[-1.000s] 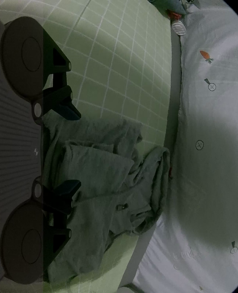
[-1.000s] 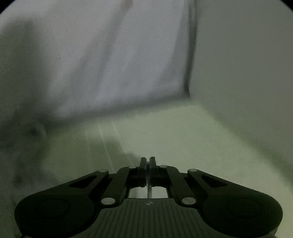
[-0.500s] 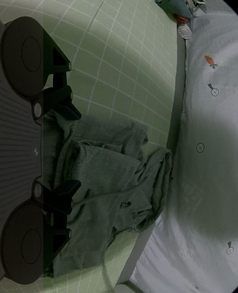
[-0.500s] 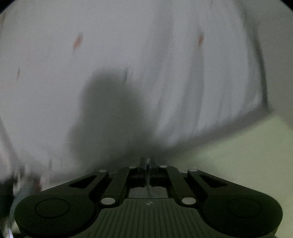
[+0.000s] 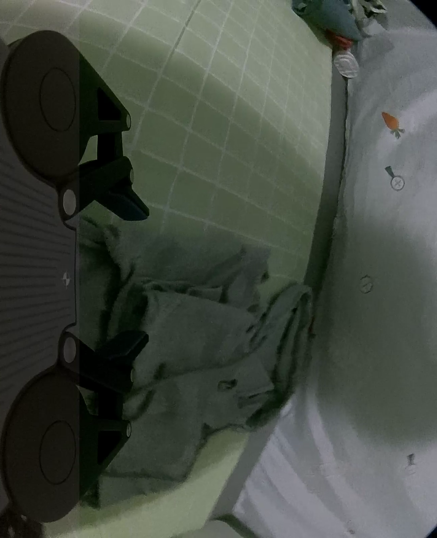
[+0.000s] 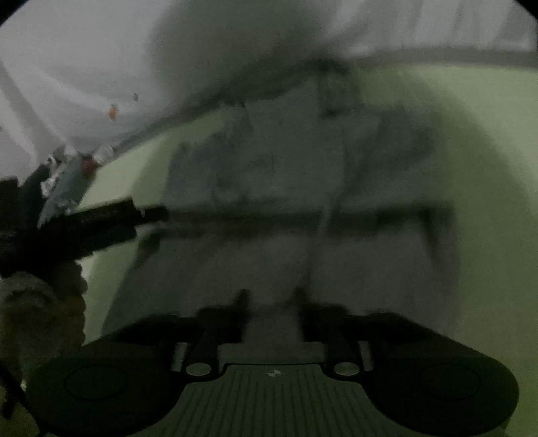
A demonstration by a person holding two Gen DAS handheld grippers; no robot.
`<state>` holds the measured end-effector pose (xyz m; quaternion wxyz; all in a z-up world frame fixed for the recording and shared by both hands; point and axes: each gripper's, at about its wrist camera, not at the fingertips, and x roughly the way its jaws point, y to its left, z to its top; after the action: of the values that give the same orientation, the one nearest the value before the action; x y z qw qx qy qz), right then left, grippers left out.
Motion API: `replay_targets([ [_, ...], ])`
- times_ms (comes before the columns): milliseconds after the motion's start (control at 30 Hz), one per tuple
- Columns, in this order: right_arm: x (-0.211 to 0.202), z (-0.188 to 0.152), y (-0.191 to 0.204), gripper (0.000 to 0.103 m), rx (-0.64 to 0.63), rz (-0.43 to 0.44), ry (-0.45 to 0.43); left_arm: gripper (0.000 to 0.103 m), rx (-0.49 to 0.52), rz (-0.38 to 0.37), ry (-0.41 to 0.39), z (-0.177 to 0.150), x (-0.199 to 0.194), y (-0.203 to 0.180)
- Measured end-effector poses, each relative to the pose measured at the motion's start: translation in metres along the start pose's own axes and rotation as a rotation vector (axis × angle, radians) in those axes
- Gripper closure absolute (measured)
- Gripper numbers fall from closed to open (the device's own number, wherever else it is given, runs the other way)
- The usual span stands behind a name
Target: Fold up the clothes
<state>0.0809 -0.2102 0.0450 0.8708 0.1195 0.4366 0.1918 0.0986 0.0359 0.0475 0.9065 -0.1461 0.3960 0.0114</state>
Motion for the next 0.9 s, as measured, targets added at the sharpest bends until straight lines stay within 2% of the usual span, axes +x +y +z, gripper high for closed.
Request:
replay_targets([
  [33,-0.005,0.014,-0.003,0.026,-0.009,0.000,-0.057,0.025,-0.010,-0.010,-0.005,0.004,0.000,0.002],
  [133,0.000,0.053,-0.018,0.021,-0.034,-0.041,-0.194,0.025,-0.026,-0.025,-0.026,0.021,0.009,0.007],
  [267,0.027,0.092,-0.037,0.021,-0.010,-0.129,-0.270,0.025,-0.032,-0.010,-0.060,0.054,0.033,0.006],
  [367,0.049,0.114,-0.053,0.021,0.073,-0.131,-0.302,0.025,-0.065,-0.035,-0.076,0.081,0.055,0.004],
  [533,0.102,0.152,-0.073,0.021,0.149,-0.131,-0.270,0.025,-0.015,-0.030,-0.058,0.126,0.113,-0.014],
  [633,0.130,0.174,-0.086,0.021,0.249,-0.060,-0.227,0.025,0.057,0.028,-0.022,0.148,0.156,-0.024],
  [767,0.157,0.193,-0.088,0.024,0.197,-0.170,-0.197,0.026,0.144,0.108,0.013,0.161,0.193,-0.028],
  [800,0.166,0.196,-0.091,0.030,0.192,-0.183,-0.177,0.026,0.155,0.113,0.017,0.161,0.197,-0.028],
  [833,0.175,0.199,-0.094,0.044,0.187,-0.195,-0.158,0.028,0.157,0.108,0.013,0.160,0.199,-0.028],
  [900,0.184,0.201,-0.098,0.054,0.182,-0.204,-0.142,0.033,0.160,0.099,0.007,0.159,0.201,-0.029],
])
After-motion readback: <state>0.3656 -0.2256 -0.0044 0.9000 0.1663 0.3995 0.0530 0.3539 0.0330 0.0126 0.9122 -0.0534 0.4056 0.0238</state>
